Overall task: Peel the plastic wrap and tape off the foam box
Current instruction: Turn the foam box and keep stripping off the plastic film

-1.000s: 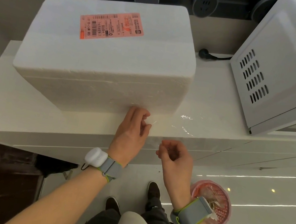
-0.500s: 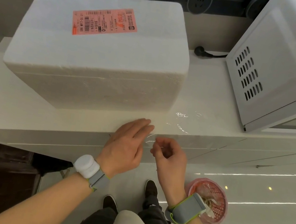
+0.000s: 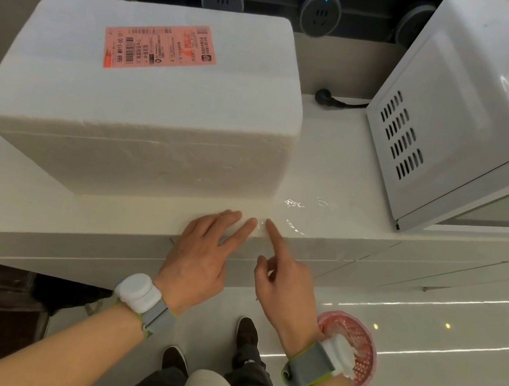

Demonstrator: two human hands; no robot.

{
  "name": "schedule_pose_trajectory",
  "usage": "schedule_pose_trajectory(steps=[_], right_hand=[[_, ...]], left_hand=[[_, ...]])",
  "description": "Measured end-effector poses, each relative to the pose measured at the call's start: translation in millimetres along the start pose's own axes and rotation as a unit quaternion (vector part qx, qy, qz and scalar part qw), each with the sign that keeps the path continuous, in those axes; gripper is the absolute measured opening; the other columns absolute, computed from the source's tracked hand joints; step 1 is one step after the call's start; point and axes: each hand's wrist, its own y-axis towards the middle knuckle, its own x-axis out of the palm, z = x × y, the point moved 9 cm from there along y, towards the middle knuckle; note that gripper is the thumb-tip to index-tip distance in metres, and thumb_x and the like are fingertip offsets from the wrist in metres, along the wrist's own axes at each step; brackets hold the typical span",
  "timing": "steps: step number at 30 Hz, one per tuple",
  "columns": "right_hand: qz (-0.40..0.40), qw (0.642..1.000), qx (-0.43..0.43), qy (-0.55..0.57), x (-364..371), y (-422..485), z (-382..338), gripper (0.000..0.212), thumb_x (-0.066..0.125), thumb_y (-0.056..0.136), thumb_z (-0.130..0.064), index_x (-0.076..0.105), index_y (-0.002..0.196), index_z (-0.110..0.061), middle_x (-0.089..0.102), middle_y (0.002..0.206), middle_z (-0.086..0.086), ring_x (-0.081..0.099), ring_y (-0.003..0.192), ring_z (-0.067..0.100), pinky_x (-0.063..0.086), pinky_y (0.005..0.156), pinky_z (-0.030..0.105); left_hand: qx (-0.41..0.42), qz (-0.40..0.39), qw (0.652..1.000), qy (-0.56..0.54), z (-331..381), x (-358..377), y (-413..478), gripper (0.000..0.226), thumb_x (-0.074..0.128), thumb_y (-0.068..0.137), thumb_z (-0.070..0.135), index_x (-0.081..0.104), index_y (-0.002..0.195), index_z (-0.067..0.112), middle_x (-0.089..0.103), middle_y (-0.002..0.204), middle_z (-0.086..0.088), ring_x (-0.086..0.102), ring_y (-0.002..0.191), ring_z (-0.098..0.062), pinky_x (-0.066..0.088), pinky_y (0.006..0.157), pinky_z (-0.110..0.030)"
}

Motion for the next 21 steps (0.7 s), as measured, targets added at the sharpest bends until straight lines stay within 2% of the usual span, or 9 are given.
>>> schedule_pose_trajectory(steps=[1, 3, 6, 9, 16, 21], right_hand=[[-0.016, 0.999, -0.005, -0.035, 2, 1, 0, 0.069, 0.046, 0.097, -0.023, 0.017, 0.154, -0.047, 0.061, 0.058, -0.002, 0.059, 0.054, 0.015, 0.053, 0.061, 0.04], [-0.02, 0.997, -0.005, -0.07, 1, 0, -1, 0.072, 0.043, 0.095, -0.022, 0.012, 0.155, -0.048, 0.057, 0.054, 0.0, 0.054, 0.051, 0.018, 0.05, 0.054, 0.039], [-0.009, 0.995, -0.001, -0.102, -4, -1, -4, 0.073, 0.044, 0.093, -0.019, 0.017, 0.154, -0.048, 0.043, 0.049, -0.005, 0.041, 0.046, 0.013, 0.037, 0.05, 0.033], [0.001, 0.994, 0.008, -0.113, -8, 2, -8, 0.07, 0.046, 0.092, -0.017, 0.027, 0.153, -0.046, 0.038, 0.048, -0.006, 0.041, 0.046, 0.017, 0.038, 0.05, 0.034], [-0.011, 0.992, 0.029, -0.121, -11, 1, -5, 0.069, 0.043, 0.092, -0.018, 0.027, 0.151, -0.05, 0.044, 0.051, -0.003, 0.05, 0.052, 0.023, 0.047, 0.054, 0.039], [-0.027, 0.991, 0.043, -0.125, -16, 8, -9, 0.06, 0.043, 0.092, -0.019, 0.041, 0.146, -0.045, 0.055, 0.059, -0.001, 0.059, 0.061, 0.025, 0.052, 0.058, 0.038]], left_hand=[[0.0, -0.003, 1.0, 0.001, 0, 0, 0, 0.078, 0.04, 0.075, 0.014, 0.032, 0.152, 0.022, 0.041, 0.145, -0.007, 0.039, 0.131, -0.026, 0.03, 0.108, -0.036], [-0.004, -0.006, 1.0, -0.006, 0, 0, 0, 0.08, 0.039, 0.073, 0.014, 0.033, 0.152, 0.022, 0.042, 0.143, -0.006, 0.04, 0.128, -0.026, 0.031, 0.106, -0.036], [-0.021, 0.004, 0.999, -0.042, 0, -4, 3, 0.082, 0.039, 0.068, 0.012, 0.039, 0.149, 0.022, 0.044, 0.137, -0.004, 0.042, 0.122, -0.025, 0.035, 0.104, -0.037], [-0.041, 0.02, 0.995, -0.086, -3, -10, 6, 0.083, 0.048, 0.062, 0.005, 0.044, 0.144, 0.018, 0.045, 0.13, -0.001, 0.044, 0.115, -0.021, 0.04, 0.099, -0.036], [-0.011, -0.014, 1.0, -0.015, 3, -6, 0, 0.09, 0.058, 0.063, 0.003, 0.038, 0.15, 0.018, 0.046, 0.139, -0.009, 0.044, 0.122, -0.028, 0.04, 0.103, -0.041], [0.0, -0.042, 0.999, -0.02, 5, -12, -1, 0.09, 0.061, 0.065, -0.001, 0.039, 0.15, 0.02, 0.044, 0.145, -0.01, 0.043, 0.128, -0.03, 0.037, 0.107, -0.041]])
